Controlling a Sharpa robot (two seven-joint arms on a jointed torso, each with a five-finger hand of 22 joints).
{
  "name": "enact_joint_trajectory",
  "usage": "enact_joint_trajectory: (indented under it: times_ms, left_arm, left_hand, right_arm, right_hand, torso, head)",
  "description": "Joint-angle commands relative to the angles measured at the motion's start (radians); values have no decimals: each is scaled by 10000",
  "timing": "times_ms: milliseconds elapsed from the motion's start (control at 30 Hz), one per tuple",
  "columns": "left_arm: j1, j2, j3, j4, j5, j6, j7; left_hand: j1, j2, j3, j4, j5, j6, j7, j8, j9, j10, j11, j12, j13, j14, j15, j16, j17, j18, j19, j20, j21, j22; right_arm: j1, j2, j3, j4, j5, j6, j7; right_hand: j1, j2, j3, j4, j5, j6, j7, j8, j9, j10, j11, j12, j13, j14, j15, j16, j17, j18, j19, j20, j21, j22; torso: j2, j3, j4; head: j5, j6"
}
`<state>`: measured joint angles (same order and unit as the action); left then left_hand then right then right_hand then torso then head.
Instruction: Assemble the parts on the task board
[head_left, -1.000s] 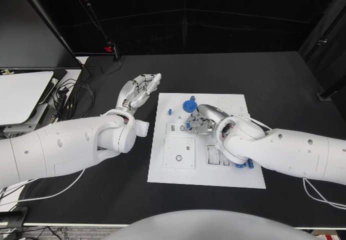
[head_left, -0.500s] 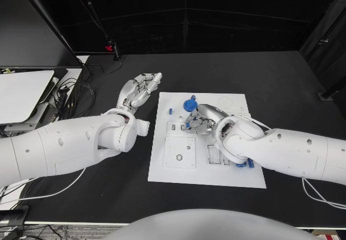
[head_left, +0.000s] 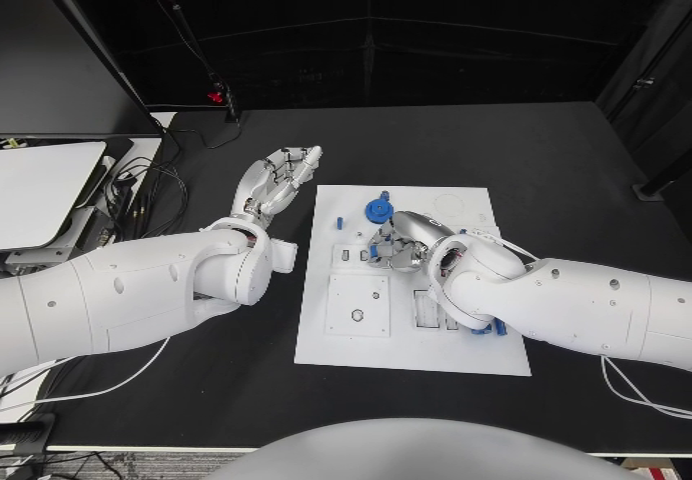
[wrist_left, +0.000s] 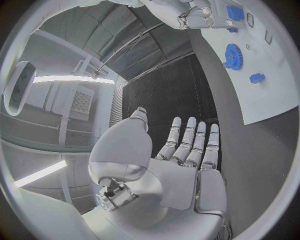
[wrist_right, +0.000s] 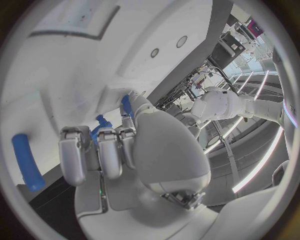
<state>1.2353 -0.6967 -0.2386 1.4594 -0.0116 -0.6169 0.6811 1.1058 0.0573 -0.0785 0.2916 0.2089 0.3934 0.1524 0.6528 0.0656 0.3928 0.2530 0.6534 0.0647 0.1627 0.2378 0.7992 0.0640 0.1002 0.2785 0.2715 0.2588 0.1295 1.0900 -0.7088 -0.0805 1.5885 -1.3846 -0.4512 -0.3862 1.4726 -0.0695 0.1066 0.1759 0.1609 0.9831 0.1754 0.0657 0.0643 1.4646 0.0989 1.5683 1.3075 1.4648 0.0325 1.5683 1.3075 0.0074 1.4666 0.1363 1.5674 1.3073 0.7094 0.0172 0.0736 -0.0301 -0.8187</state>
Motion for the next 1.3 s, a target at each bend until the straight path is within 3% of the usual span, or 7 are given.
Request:
enact_joint_trajectory:
  times_ms: [33,533,733,933,1033,1167,1300]
  left_arm:
    - [15,-7,10,10,-63,65,2414]
    - [15,-14,10,2,-63,101,2394]
    - [16,-15,10,-7,-64,237,2259]
    - [41,-243,10,63,-1096,408,1663]
    - [90,-426,10,145,-2349,264,902]
    - [228,-653,11,300,-3789,113,-272]
    - [557,-908,11,528,-5320,459,-2152]
  left_hand:
    - [-2,73,-74,-6,48,87,1383,-45,2,53,18,23,-7,41,16,20,-1,106,-29,74,53,15]
    - [17,97,-78,-5,65,91,1383,-48,2,56,19,23,-8,48,20,20,-1,105,-35,79,55,14]
    - [93,108,-138,-10,81,57,1394,-87,-6,10,42,-12,-15,55,91,1,-5,89,-37,143,75,18]
    - [248,92,-369,3,81,-221,1341,-202,-8,-190,77,-105,-14,580,127,138,15,89,1149,200,1083,464]
    - [155,27,-610,20,76,-545,823,-138,2,-64,180,117,16,1222,94,296,39,162,2170,184,1662,680]
    - [-228,-81,-851,13,-6,-761,260,-12,-10,1423,-176,853,185,3014,-319,532,241,556,3309,130,2135,810]
    - [-178,-86,-1033,7,124,-856,250,213,21,3650,-949,1502,613,5609,-1119,867,849,835,5036,-269,2963,1092]
  right_arm:
    - [2,2,-3,14,-14,161,-40]
    - [-4,21,-3,46,-117,-270,152]
    - [-6,-71,-1,117,-132,-1439,949]
    - [7,-502,9,586,49,-2787,2117]
    - [105,-898,14,971,290,-3097,2605]
    - [455,-1481,17,1401,1021,-3263,3181]
    - [815,-2223,17,1887,2834,-3083,3801]
  right_hand:
    - [-32,-97,-78,11,-59,-181,51,-35,-10,1062,103,25,2633,1060,99,25,2633,-74,1042,80,34,2635]
    - [-146,-549,-184,163,-267,-690,52,-24,-5,1062,115,25,2633,1060,132,25,2633,-74,1042,168,34,2635]
    - [-510,-1264,-765,1174,-542,-1412,124,0,4,1062,178,25,2633,1060,170,25,2633,-74,1042,223,34,2635]
    - [-870,-1218,-966,1195,-491,-1594,141,17,10,1062,179,25,2633,1060,233,25,2633,-74,1042,268,34,2635]
    - [-1211,-1255,-1087,1208,-604,-1912,177,-2,-5,1062,210,25,2633,1060,274,25,2633,-74,1042,312,34,2635]
    - [-1616,-1243,-1285,1213,-591,-2042,204,39,2,1062,232,25,2633,1060,307,25,2633,-74,1042,352,34,2635]
    - [-1731,-1081,-1349,1206,-509,-1867,207,108,28,1062,231,25,2633,1060,308,25,2633,-74,1042,360,34,2635]
  torso:
    - [-6,-4,-1]
    - [1,-1,0]
    - [1,6,5]
    - [-26,11,-18]
    - [-31,24,23]
    - [-41,44,65]
    - [-84,37,33]
  head:
    - [2,6]
    - [-50,40]
    - [-61,61]
    - [-53,117]
    - [-93,132]
    - [-110,156]
    - [-79,132]
